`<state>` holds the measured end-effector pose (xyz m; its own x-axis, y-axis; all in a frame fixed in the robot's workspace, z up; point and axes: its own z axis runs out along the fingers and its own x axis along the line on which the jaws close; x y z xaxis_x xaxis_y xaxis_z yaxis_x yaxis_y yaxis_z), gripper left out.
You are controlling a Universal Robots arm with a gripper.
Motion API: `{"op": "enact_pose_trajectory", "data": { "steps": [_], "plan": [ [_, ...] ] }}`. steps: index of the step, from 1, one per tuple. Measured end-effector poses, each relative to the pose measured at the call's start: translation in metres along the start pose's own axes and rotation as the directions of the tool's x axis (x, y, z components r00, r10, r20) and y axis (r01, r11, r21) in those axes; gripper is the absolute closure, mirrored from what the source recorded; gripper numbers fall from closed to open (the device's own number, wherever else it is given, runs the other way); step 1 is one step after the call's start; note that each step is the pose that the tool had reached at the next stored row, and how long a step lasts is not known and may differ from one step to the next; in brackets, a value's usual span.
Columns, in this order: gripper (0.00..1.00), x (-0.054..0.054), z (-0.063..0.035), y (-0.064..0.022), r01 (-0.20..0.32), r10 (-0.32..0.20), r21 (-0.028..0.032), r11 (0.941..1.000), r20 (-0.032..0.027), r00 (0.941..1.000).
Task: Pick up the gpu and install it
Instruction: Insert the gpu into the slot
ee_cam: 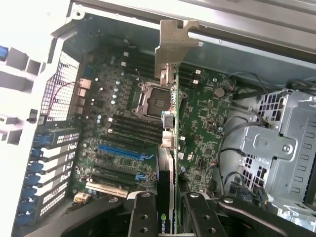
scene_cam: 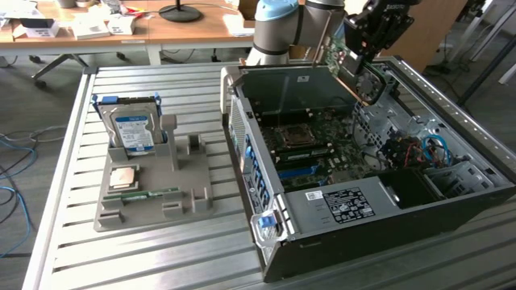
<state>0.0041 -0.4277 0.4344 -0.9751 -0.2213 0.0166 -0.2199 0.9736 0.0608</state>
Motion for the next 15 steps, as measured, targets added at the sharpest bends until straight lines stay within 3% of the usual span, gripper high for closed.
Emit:
{"op": "enact_pose_trajectory", "data": {
  "steps": [15],
  "plan": [
    [0.74, 0.0, 0.0006, 0.0, 0.105, -0.105, 0.0014, 0.9945, -0.0064, 0.9945]
  ]
}}
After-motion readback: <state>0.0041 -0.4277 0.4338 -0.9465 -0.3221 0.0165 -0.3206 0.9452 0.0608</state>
